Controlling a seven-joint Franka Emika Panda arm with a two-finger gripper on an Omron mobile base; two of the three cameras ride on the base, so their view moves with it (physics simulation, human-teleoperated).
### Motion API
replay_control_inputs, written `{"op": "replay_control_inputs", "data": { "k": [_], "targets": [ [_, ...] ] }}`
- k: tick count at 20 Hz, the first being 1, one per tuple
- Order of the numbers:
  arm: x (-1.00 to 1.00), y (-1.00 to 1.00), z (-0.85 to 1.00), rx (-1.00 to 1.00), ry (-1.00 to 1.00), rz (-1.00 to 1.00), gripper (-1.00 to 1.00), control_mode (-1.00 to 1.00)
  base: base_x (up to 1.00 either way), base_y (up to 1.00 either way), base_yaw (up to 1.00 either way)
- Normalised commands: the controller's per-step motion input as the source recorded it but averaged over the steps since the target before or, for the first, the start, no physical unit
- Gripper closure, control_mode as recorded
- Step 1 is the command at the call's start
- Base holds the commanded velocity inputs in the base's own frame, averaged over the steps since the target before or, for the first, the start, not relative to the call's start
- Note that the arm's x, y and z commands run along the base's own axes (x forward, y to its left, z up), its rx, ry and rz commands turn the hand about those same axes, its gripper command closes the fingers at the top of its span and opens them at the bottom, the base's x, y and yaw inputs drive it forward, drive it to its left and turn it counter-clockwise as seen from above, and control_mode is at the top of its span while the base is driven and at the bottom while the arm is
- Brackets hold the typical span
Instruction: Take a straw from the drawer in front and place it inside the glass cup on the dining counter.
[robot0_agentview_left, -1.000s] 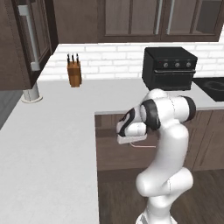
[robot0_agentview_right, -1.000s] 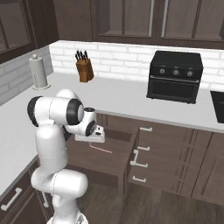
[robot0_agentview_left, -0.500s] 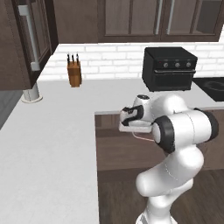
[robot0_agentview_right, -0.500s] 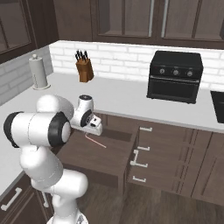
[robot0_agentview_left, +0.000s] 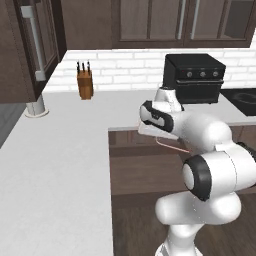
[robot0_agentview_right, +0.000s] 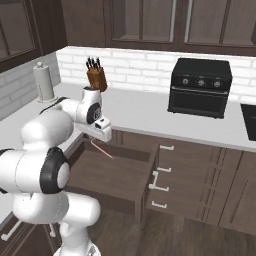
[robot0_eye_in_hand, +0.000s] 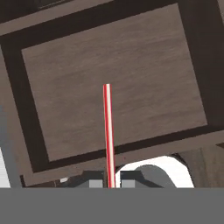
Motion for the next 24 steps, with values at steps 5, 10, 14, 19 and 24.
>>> {"op": "replay_control_inputs", "data": {
  "k": [5, 10, 14, 19, 24],
  "targets": [
    [-0.71, 0.0, 1.0, 0.0, 0.13, -0.14, 1.0, -1.0, 0.0, 0.0, 0.0],
    [-0.64, 0.0, 0.98, -0.02, 0.08, -0.07, 1.0, -1.0, 0.0, 0.0, 0.0],
    [-0.61, 0.0, 0.66, -0.09, -0.05, -0.02, 1.0, -1.0, 0.0, 0.0, 0.0],
    [-0.33, -0.03, 0.28, -0.03, -0.16, 0.0, 1.0, -1.0, 0.0, 0.0, 0.0],
    [-0.25, -0.1, 0.01, 0.0, -0.14, 0.0, 1.0, -1.0, 0.0, 0.0, 0.0]
  ]
}}
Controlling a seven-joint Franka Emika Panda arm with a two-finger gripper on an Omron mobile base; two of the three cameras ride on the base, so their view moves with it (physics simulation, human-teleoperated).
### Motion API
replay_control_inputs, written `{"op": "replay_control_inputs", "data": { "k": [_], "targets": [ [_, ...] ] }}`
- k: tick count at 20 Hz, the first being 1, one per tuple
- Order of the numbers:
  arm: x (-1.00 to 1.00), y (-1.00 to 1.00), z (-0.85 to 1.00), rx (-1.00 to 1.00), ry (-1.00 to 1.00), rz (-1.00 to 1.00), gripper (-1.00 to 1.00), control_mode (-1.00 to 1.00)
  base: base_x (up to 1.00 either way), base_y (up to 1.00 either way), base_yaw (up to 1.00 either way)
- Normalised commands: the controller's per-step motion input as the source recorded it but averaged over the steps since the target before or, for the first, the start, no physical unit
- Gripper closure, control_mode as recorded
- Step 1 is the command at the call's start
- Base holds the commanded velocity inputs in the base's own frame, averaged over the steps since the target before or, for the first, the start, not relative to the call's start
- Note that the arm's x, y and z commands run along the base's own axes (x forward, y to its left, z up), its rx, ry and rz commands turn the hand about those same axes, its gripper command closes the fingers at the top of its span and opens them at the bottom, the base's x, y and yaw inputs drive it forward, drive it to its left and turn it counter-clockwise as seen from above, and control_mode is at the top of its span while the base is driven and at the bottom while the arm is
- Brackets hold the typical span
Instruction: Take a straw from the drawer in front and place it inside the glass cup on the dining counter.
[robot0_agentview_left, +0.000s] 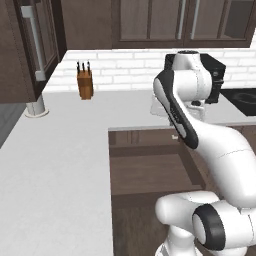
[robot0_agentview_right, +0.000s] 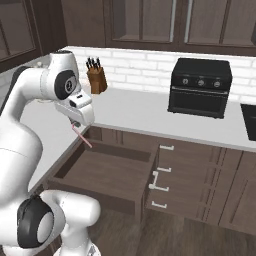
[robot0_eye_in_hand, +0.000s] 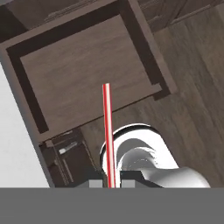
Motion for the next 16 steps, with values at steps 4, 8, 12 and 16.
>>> {"op": "replay_control_inputs", "data": {
  "k": [4, 8, 12, 16],
  "targets": [
    [-0.1, -0.06, 0.0, 0.0, -0.04, 0.0, 1.0, 1.0, -0.52, -0.28, 0.0],
    [0.0, 0.0, 0.0, 0.0, 0.0, 0.0, 1.0, 1.0, -1.0, -0.71, -0.19],
    [0.0, 0.0, 0.0, 0.0, 0.0, 0.0, 1.0, 1.0, -0.53, -0.77, -0.5],
    [0.0, 0.0, 0.0, 0.0, 0.0, 0.0, 1.0, 1.0, -0.07, -0.71, -0.66]
  ]
}}
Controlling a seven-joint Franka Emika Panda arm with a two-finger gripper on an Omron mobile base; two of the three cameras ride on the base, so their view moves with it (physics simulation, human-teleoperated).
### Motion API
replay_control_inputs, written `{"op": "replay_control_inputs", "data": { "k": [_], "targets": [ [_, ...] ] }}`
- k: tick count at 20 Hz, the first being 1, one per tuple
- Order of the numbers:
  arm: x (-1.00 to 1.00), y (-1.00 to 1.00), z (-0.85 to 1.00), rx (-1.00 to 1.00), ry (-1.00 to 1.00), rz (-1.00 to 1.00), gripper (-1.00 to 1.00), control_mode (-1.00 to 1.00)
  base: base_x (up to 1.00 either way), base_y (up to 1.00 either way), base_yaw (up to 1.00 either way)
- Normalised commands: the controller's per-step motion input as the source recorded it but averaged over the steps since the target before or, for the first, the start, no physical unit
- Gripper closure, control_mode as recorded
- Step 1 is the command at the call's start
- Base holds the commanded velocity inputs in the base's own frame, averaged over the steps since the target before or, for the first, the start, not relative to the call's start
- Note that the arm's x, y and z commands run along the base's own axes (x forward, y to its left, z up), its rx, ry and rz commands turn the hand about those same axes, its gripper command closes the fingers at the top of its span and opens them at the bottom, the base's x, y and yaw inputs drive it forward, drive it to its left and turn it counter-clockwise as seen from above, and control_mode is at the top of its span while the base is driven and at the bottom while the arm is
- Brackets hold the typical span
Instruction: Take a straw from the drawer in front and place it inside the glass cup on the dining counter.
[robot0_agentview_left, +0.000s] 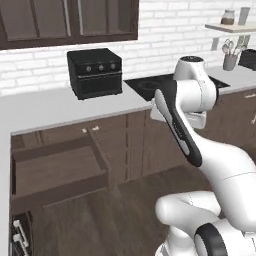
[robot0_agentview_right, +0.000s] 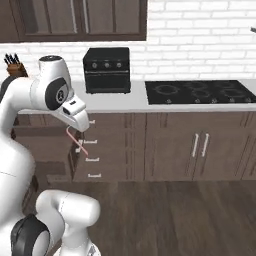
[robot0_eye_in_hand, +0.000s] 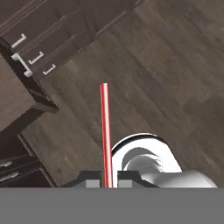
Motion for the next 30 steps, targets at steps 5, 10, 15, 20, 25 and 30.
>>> {"op": "replay_control_inputs", "data": {
  "k": [5, 10, 15, 20, 25, 30],
  "targets": [
    [0.0, 0.0, 0.0, 0.0, 0.0, 0.0, 1.0, 1.0, 0.0, -0.72, -0.7],
    [0.0, 0.0, 0.0, 0.0, 0.0, 0.0, 1.0, 1.0, 0.0, -0.74, -0.72],
    [0.0, 0.0, 0.0, 0.0, 0.0, 0.0, 1.0, 1.0, 0.0, -0.73, -0.71],
    [0.0, 0.0, 0.0, 0.0, 0.0, 0.0, 1.0, 1.0, 0.01, -0.3, -0.64],
    [0.0, 0.0, 0.0, 0.0, 0.0, 0.0, 1.0, 1.0, 0.43, 0.15, -0.48],
    [0.0, 0.0, 0.0, 0.0, 0.0, 0.0, 1.0, 1.0, 0.73, 0.55, -0.39]
  ]
}}
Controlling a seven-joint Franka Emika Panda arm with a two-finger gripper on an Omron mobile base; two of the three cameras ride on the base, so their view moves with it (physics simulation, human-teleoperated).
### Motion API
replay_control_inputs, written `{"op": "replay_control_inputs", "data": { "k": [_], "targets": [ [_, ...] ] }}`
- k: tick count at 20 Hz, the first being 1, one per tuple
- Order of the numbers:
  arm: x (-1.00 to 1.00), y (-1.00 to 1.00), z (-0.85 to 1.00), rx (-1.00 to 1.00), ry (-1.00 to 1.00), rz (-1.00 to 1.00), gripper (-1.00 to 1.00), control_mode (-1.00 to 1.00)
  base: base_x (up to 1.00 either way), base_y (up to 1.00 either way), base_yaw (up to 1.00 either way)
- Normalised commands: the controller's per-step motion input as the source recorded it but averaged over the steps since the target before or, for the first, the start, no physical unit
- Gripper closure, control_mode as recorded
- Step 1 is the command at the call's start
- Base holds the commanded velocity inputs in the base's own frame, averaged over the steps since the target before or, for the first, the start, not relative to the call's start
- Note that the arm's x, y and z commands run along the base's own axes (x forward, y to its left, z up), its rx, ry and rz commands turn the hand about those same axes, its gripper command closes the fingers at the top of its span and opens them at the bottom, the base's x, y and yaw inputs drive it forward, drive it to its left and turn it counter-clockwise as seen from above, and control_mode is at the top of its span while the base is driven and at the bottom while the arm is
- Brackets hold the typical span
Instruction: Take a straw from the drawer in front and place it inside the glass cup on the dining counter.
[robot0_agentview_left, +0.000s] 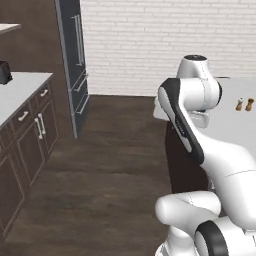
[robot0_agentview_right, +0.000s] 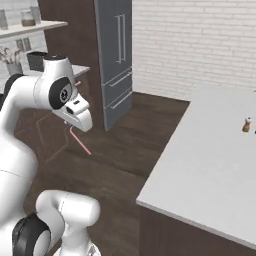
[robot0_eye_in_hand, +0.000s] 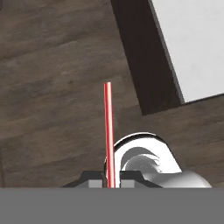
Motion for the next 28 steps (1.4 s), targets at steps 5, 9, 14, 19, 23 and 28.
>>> {"op": "replay_control_inputs", "data": {
  "k": [5, 9, 14, 19, 23, 28],
  "targets": [
    [0.0, 0.0, 0.0, 0.0, 0.0, 0.0, 1.0, 1.0, 0.91, 0.66, -0.4],
    [0.0, 0.0, 0.0, 0.0, 0.0, 0.0, 1.0, 1.0, 0.99, 0.6, -0.39],
    [0.0, 0.0, 0.0, 0.0, 0.0, 0.0, 1.0, 1.0, 1.0, 0.44, -0.37],
    [0.0, 0.0, 0.0, 0.0, 0.0, 0.0, 1.0, 1.0, 1.0, 0.38, -0.35],
    [0.0, 0.0, 0.0, 0.0, 0.0, 0.0, 1.0, 1.0, 1.0, 0.43, -0.33],
    [0.0, 0.0, 0.0, 0.0, 0.0, 0.0, 1.0, 1.0, 1.0, 0.45, -0.32]
  ]
}}
